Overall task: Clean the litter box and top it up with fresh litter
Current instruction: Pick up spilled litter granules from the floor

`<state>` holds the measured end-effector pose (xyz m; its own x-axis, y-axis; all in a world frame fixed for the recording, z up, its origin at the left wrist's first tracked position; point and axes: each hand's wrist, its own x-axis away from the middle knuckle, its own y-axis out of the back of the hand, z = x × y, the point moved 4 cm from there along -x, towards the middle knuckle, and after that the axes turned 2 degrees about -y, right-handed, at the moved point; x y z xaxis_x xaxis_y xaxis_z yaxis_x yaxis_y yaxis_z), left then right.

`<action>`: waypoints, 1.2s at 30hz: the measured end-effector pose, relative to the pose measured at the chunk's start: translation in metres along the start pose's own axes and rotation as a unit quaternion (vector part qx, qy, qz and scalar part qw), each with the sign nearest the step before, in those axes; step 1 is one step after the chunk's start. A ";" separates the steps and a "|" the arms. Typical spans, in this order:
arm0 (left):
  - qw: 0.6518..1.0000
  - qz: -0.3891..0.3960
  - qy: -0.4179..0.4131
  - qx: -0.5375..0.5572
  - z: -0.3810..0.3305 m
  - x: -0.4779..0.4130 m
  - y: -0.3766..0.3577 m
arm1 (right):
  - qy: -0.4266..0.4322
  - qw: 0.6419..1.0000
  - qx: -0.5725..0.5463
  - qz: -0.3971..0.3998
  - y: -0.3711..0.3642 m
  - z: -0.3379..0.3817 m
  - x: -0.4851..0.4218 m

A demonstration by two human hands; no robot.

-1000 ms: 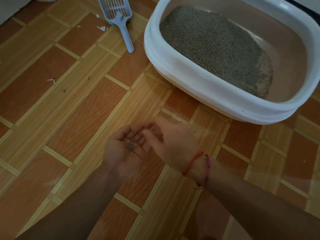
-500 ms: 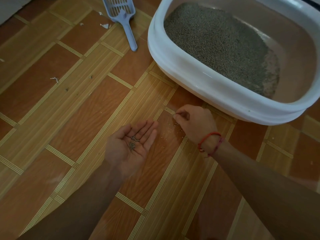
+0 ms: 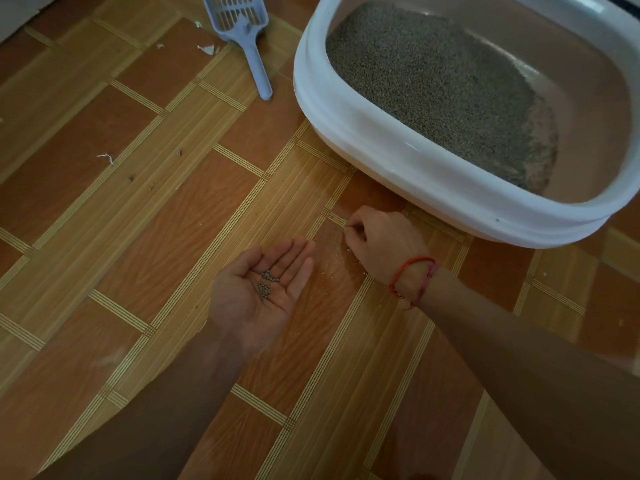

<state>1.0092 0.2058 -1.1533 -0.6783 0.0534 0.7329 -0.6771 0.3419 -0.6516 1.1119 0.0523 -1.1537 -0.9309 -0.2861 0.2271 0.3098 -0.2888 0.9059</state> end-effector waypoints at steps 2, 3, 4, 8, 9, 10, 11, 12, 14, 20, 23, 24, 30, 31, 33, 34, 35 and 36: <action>1.000 -0.001 -0.003 -0.002 -0.001 0.001 0.001 | -0.001 1.000 -0.016 -0.001 0.003 0.003 0.002; 1.000 -0.001 -0.003 -0.002 -0.001 0.001 0.001 | 0.002 1.000 -0.028 -0.003 0.006 0.007 0.004; 1.000 -0.001 -0.004 -0.002 -0.002 0.001 0.002 | 0.009 0.999 -0.044 -0.005 0.008 0.013 0.007; 1.000 0.004 -0.006 0.000 -0.002 0.002 0.001 | 0.055 0.994 -0.095 -0.006 0.018 0.049 0.024; 1.000 0.009 -0.006 -0.002 -0.002 0.003 0.001 | 0.066 0.992 -0.104 -0.001 0.020 0.058 0.030; 1.000 0.018 -0.005 -0.007 -0.002 0.005 0.000 | 0.075 0.991 -0.115 0.007 0.022 0.066 0.035; 1.000 0.025 -0.004 -0.012 -0.002 0.006 -0.001 | 0.083 0.988 -0.127 0.017 0.023 0.074 0.041; 0.999 0.029 -0.002 -0.017 -0.002 0.008 -0.001 | 0.093 0.986 -0.137 0.026 0.023 0.081 0.046; 0.999 0.027 0.002 -0.028 -0.002 0.010 0.000 | 0.117 0.982 -0.143 0.032 0.021 0.091 0.054; 0.994 0.087 0.029 -0.063 -0.001 0.017 -0.009 | 0.138 0.980 -0.141 0.030 0.022 0.100 0.064; 0.993 0.097 0.027 -0.058 -0.003 0.019 -0.010 | 0.146 0.979 -0.142 0.028 0.027 0.101 0.067; 0.993 0.094 0.025 -0.060 -0.004 0.021 -0.011 | 0.147 0.979 -0.139 0.024 0.029 0.101 0.068; 0.997 0.074 -0.013 -0.021 -0.010 0.032 -0.017 | 0.135 0.983 -0.124 -0.024 0.045 0.094 0.069; 0.997 0.069 -0.022 -0.024 -0.012 0.034 -0.018 | 0.128 0.984 -0.123 -0.031 0.049 0.090 0.068; 0.997 0.059 -0.033 -0.021 -0.015 0.037 -0.020 | 0.112 0.985 -0.121 -0.047 0.057 0.081 0.065; 0.998 0.056 -0.036 -0.017 -0.016 0.039 -0.022 | 0.101 0.987 -0.115 -0.057 0.060 0.075 0.063; 0.998 0.052 -0.039 -0.016 -0.018 0.041 -0.022 | 0.089 0.988 -0.108 -0.068 0.063 0.069 0.061; 0.998 0.050 -0.042 -0.015 -0.019 0.043 -0.023 | 0.078 0.989 -0.099 -0.080 0.066 0.064 0.060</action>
<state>1.0013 0.2180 -1.1026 -0.7640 0.0091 0.6451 -0.5978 0.3661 -0.7132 1.0644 0.0745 -1.0574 -0.9344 -0.3560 0.0148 0.2078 -0.5108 0.8342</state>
